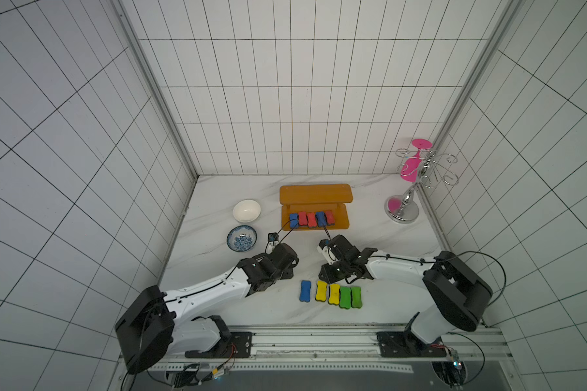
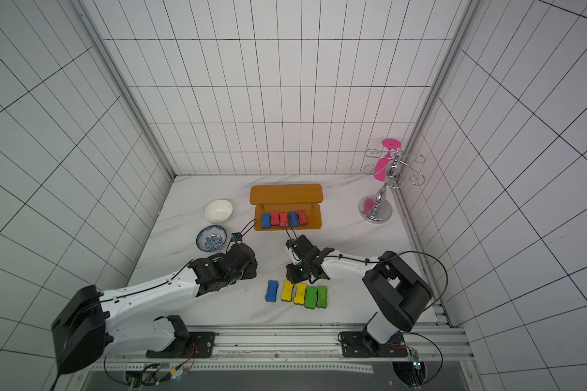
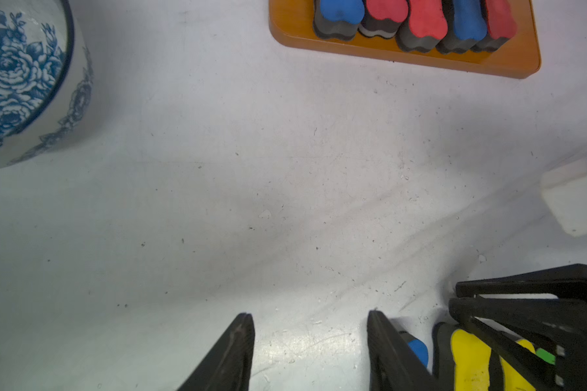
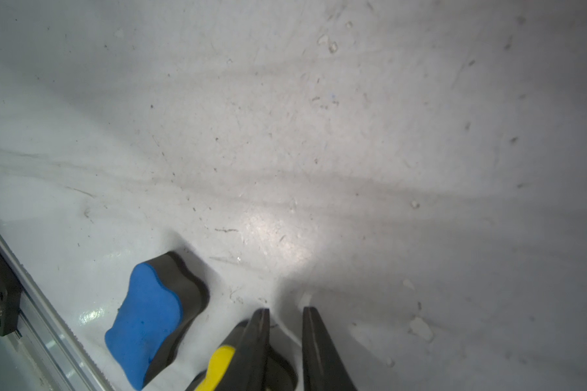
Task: Remove the whiteboard erasers from the shelf
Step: Adjust the whiteboard eraser at the center of the board.
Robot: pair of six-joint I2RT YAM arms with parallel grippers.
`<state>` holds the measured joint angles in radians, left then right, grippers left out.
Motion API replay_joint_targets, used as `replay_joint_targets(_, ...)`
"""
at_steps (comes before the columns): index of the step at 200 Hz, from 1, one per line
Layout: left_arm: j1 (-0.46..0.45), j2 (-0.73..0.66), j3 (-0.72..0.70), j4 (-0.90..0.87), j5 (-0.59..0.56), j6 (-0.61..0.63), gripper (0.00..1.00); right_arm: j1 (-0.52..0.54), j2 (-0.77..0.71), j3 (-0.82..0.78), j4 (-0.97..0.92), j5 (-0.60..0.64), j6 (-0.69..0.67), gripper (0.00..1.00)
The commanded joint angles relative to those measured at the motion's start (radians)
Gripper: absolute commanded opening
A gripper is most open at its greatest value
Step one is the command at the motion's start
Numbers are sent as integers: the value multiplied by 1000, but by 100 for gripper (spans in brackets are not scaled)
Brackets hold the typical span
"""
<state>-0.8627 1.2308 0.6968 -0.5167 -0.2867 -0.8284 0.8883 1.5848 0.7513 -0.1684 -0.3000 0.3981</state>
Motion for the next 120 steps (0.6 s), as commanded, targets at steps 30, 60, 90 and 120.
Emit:
replay_joint_targets(30,8,-24,-11,-7,-3,18,57,18,-37,-30,-37,12,5,22)
replay_joint_targets(60,14,-33,-17,-8,-3,19,57,37,-42,-31,-39,17,7,22)
replay_joint_targets(90,14,-35,-19,-11,-3,18,57,44,-40,-26,-41,17,5,22)
replay_joint_targets(120,14,-40,-21,-11,-3,17,57,52,-37,-21,-45,21,7,22)
